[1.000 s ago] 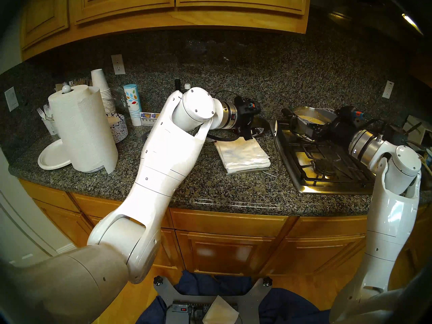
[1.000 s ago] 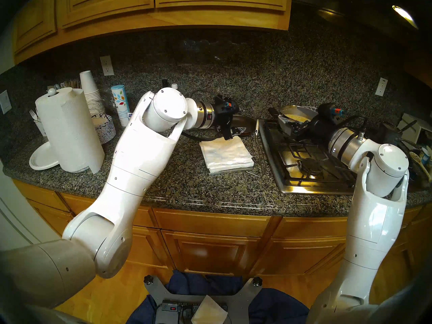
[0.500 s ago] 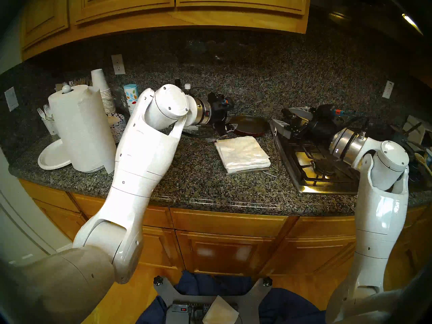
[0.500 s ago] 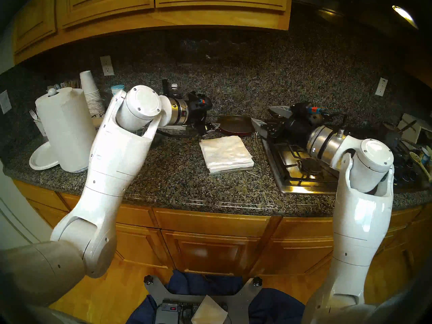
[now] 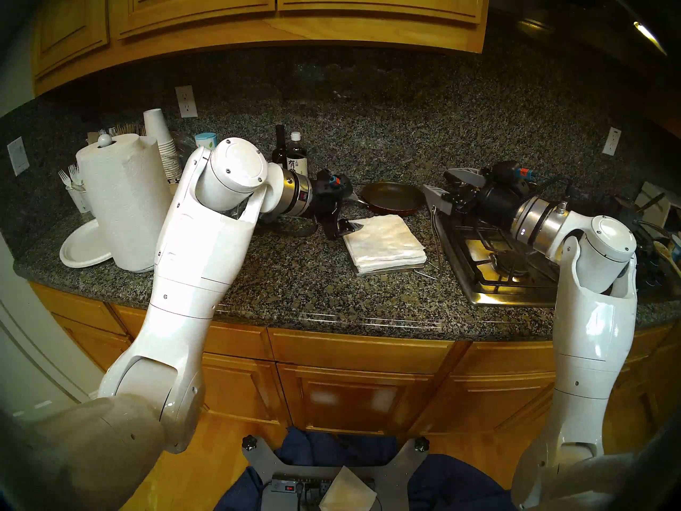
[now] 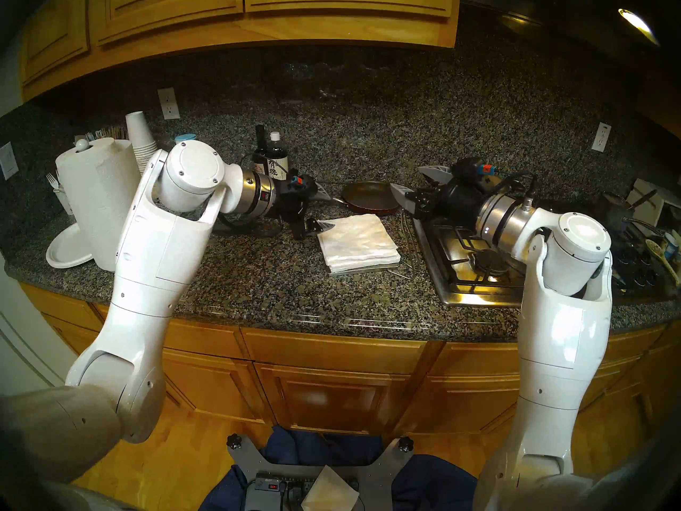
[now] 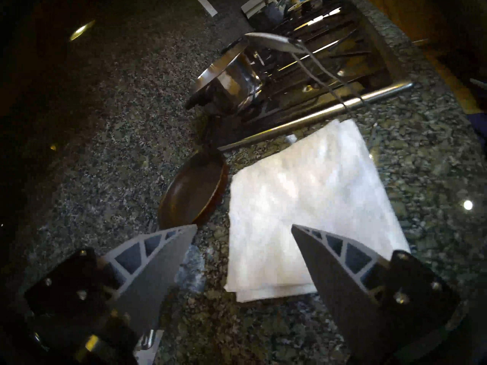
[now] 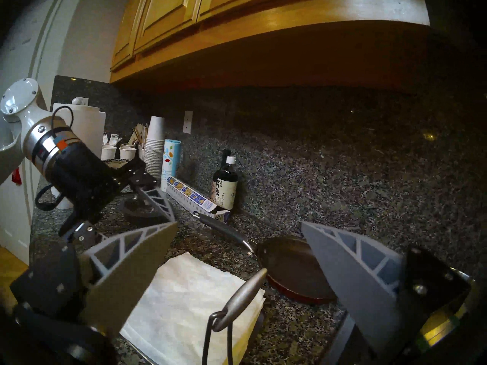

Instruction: Take napkin out of napkin holder

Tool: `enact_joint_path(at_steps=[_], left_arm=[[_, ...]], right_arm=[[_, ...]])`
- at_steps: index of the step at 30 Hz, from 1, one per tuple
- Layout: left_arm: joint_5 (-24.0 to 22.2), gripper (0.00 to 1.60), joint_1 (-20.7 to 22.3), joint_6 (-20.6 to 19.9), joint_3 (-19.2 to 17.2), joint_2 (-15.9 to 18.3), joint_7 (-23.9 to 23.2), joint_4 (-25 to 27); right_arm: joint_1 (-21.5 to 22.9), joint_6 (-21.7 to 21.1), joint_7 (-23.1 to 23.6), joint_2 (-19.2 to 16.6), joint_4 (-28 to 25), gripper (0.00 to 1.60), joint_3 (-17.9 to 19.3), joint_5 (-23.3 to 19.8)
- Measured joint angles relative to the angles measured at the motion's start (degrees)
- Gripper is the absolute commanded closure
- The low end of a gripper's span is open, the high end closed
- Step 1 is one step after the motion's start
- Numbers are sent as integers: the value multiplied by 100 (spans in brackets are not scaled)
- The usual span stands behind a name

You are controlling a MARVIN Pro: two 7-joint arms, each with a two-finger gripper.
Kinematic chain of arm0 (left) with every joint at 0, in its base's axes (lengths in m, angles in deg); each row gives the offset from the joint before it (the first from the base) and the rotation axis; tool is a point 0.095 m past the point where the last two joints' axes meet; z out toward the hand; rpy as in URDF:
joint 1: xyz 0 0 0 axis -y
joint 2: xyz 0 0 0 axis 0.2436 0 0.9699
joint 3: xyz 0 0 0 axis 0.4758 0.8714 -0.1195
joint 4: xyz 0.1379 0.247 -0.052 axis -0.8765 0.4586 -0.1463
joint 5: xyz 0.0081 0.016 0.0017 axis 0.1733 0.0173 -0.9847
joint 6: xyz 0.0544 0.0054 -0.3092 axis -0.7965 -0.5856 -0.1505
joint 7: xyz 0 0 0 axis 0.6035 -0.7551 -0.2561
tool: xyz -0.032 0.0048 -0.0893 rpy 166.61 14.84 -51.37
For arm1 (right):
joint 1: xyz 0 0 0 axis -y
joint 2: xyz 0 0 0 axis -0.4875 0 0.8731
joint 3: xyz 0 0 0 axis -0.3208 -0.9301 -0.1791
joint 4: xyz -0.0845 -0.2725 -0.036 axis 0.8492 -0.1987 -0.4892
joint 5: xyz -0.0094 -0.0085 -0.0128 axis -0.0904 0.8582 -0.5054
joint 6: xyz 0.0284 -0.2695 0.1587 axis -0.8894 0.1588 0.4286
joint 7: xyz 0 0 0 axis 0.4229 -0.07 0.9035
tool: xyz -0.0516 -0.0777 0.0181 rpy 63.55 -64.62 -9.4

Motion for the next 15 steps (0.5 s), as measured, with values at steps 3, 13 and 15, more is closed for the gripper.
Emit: enact_joint_path(at_steps=[3, 13, 15], left_arm=[[-124, 43, -20, 26, -57, 31, -202, 9], [-526, 48, -69, 57, -204, 17, -707, 11], [-562, 46, -74, 35, -207, 2, -734, 11]], right_arm=[[33, 21, -21, -15, 62, 0, -1, 1], [110, 79, -79, -47, 203, 0, -27, 5], [119, 89, -90, -52, 222, 0, -33, 5]])
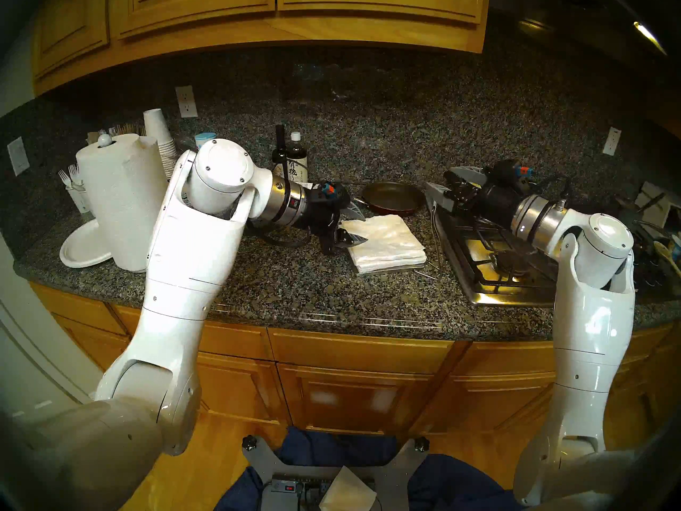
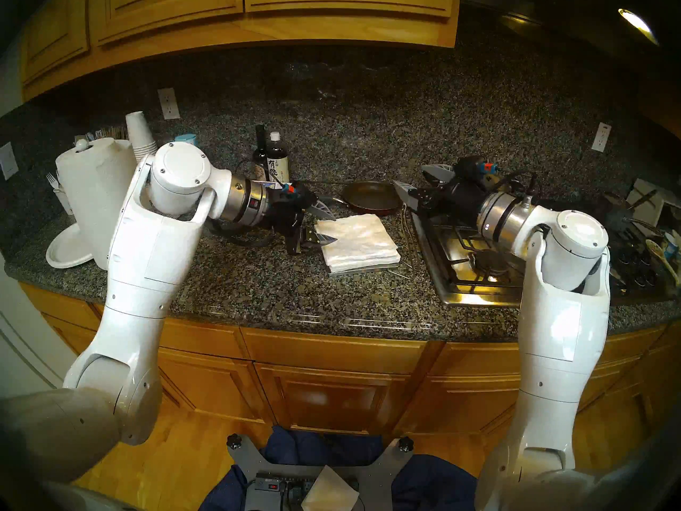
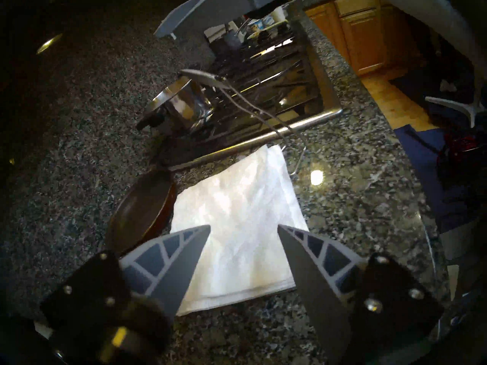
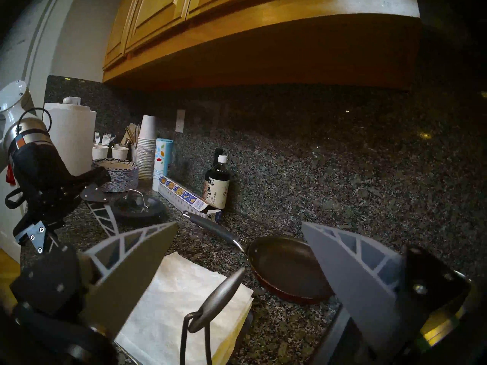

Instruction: Take napkin out of napkin holder

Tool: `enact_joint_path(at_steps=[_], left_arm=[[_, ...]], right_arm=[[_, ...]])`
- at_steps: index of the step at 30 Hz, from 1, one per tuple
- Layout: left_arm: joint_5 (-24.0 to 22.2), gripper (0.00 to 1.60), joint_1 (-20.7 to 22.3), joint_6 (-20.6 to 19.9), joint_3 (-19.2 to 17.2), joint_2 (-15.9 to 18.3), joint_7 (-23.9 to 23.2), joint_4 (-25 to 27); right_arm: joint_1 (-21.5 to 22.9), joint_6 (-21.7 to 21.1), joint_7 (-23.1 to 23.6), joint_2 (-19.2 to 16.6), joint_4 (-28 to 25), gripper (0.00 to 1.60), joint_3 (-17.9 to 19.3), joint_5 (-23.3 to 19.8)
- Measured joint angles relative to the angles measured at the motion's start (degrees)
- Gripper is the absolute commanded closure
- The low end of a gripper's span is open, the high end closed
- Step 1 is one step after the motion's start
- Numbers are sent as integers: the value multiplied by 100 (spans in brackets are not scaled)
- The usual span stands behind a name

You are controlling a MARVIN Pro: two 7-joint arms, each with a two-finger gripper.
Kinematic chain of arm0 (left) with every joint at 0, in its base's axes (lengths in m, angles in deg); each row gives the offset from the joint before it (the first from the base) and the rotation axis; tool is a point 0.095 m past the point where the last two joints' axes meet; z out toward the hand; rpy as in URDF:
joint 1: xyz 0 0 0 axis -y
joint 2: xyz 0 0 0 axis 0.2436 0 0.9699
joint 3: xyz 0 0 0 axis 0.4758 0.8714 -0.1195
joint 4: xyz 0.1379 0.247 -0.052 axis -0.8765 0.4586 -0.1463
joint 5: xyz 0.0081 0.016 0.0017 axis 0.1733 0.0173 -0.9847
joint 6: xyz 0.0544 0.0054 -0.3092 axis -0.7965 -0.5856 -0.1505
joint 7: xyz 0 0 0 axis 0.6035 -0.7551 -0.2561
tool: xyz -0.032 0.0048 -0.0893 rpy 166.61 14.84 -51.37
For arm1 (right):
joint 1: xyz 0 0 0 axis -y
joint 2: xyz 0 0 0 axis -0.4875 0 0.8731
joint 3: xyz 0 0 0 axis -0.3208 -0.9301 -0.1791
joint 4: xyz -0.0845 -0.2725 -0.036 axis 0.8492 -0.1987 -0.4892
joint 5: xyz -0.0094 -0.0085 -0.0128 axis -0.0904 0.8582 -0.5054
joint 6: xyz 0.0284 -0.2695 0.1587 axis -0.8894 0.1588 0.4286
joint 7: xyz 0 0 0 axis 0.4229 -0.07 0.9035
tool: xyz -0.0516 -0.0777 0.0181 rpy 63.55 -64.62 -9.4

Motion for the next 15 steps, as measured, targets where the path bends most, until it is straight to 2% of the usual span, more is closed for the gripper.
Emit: enact_joint_path(at_steps=[15], left_arm=[[-24, 48, -54, -215, 236, -42, -3, -44]], right_arm=[[2, 57, -29, -27, 41, 0, 35, -10]])
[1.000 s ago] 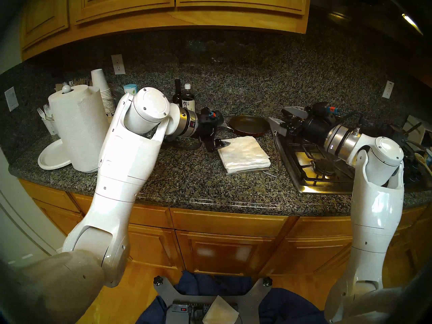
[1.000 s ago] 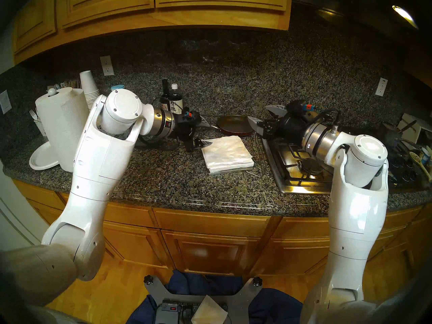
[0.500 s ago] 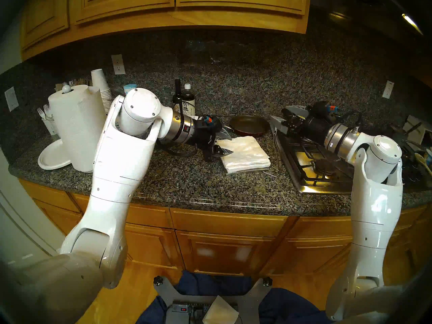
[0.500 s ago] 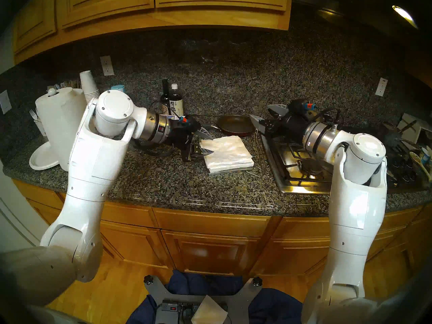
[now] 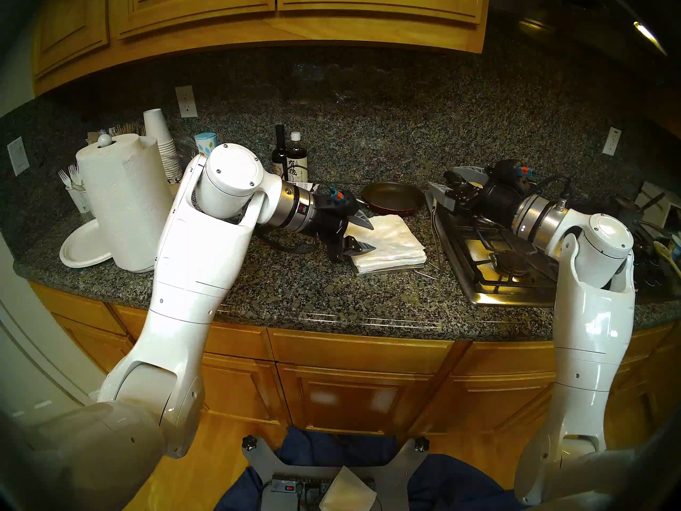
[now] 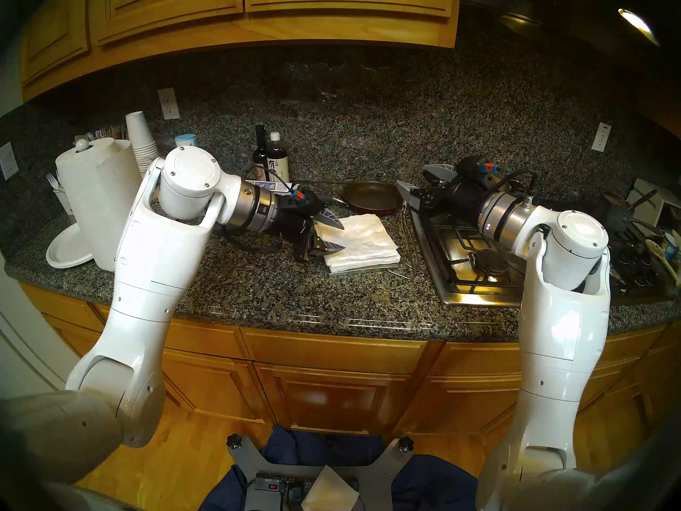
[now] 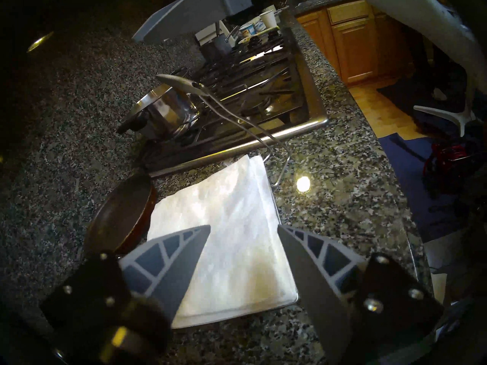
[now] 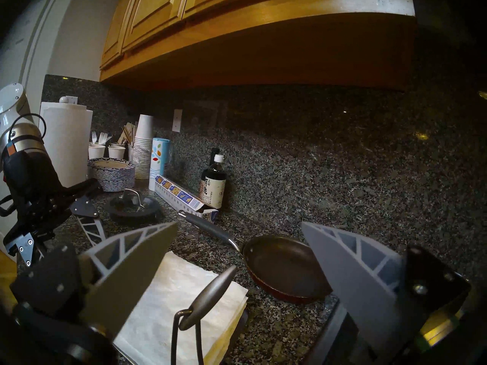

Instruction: Take napkin out of napkin holder

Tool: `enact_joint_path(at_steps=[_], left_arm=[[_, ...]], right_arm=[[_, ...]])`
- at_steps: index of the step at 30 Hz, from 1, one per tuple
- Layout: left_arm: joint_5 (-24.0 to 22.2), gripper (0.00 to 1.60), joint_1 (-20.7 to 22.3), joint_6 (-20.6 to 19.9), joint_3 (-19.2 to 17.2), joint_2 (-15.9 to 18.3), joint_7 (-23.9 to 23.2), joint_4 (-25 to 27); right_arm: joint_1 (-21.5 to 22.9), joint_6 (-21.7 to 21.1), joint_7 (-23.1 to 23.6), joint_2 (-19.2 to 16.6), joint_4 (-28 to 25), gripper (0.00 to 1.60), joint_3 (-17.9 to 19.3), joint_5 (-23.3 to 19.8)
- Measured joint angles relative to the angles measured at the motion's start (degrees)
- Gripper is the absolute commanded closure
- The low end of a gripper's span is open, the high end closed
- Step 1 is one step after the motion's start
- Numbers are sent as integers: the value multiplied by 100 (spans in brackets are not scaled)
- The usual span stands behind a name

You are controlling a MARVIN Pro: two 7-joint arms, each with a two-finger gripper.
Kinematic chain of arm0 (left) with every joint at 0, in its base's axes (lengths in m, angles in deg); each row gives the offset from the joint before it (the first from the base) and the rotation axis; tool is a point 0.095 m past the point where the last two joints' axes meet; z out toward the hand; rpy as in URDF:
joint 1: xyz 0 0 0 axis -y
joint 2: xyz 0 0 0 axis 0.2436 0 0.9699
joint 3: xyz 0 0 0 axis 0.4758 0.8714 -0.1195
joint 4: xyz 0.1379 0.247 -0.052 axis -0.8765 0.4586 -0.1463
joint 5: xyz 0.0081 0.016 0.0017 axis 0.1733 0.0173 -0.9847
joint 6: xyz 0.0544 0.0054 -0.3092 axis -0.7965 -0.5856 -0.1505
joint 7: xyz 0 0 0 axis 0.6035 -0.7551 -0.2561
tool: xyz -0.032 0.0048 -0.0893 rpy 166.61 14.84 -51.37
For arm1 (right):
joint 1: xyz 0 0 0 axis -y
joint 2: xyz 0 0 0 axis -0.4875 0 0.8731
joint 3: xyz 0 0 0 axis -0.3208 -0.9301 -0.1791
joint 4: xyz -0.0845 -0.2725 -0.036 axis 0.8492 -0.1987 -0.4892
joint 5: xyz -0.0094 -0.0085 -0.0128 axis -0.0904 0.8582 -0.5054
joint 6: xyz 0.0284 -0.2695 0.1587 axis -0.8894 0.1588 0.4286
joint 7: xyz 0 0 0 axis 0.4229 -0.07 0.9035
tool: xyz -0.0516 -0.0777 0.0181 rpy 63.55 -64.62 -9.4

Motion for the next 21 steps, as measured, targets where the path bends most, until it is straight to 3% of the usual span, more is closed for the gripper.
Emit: enact_joint_path(at_steps=[16, 21], left_arm=[[82, 65, -95, -41, 218, 131, 8, -126], [122, 61, -105, -20, 228, 131, 39, -185]], right_arm=[[-16, 21, 3, -16, -3, 0, 74, -20], [-29, 22, 4, -20, -12, 0, 118, -26]])
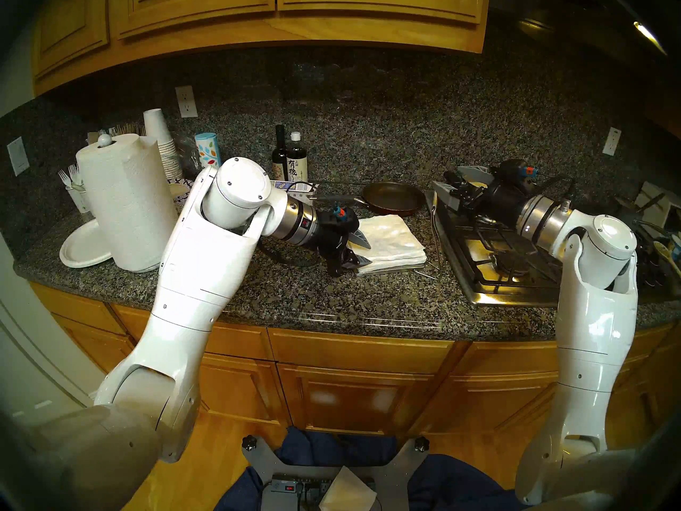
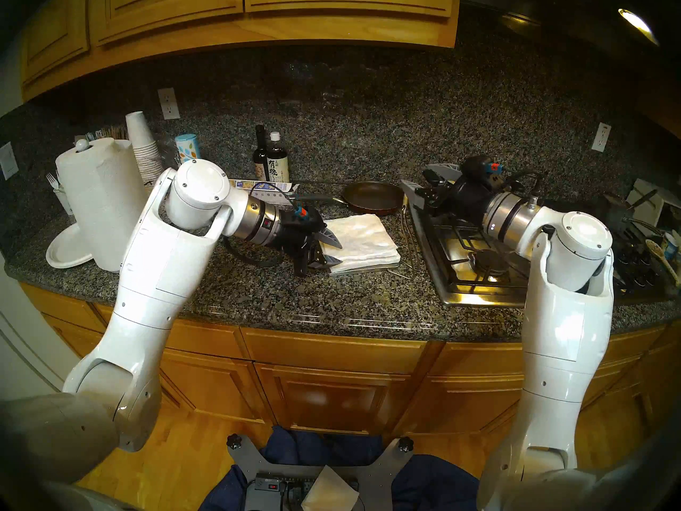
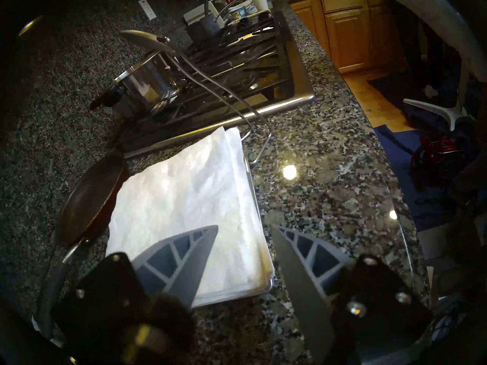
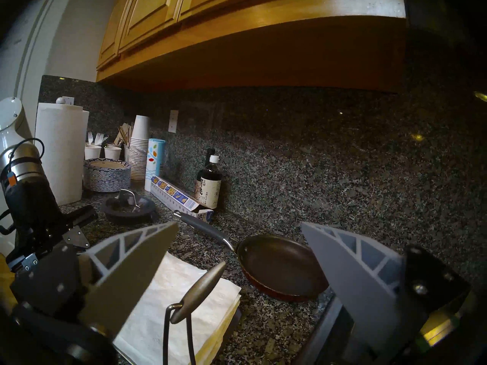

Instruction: Take napkin out of napkin holder

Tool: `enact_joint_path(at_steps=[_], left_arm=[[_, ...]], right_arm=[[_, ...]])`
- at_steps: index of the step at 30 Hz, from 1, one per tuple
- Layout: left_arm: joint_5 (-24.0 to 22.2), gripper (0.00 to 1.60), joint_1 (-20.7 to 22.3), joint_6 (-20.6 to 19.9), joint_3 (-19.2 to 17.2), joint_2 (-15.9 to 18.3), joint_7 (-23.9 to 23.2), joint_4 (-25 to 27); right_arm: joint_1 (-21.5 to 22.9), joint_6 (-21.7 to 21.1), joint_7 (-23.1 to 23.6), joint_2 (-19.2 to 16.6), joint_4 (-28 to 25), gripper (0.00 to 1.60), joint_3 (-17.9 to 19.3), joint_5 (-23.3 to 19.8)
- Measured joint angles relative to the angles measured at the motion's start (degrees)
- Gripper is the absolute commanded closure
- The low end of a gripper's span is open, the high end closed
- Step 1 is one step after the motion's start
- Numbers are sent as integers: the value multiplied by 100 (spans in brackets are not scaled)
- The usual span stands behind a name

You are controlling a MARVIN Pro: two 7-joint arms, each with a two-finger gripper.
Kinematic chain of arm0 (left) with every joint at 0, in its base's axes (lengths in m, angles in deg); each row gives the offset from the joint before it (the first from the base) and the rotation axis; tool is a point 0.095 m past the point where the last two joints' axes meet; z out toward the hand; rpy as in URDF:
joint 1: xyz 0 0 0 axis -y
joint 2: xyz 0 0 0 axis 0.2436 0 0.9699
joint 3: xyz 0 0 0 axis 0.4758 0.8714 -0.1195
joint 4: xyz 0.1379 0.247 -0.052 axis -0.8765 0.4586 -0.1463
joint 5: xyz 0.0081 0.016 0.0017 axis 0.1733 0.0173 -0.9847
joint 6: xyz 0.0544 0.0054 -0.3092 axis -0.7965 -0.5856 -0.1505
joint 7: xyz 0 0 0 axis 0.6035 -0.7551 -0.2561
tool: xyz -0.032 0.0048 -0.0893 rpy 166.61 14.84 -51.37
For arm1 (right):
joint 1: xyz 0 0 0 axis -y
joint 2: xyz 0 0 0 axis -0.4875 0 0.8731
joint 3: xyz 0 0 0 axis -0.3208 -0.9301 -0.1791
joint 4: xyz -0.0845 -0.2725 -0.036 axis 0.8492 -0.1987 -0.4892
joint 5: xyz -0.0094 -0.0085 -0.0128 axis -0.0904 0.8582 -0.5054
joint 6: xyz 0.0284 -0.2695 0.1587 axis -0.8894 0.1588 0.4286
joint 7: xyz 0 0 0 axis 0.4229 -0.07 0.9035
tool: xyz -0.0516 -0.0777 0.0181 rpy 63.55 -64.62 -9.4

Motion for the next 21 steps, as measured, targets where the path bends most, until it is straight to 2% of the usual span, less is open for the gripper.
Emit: enact_joint_path(at_steps=[15, 21], left_arm=[[-20, 51, 24, -6, -43, -72, 76, -97], [-13, 54, 56, -58, -52, -90, 80, -102]], right_arm=[[-43, 0, 25, -9, -17, 0, 87, -22], [-65, 4, 45, -10, -23, 0, 125, -29]])
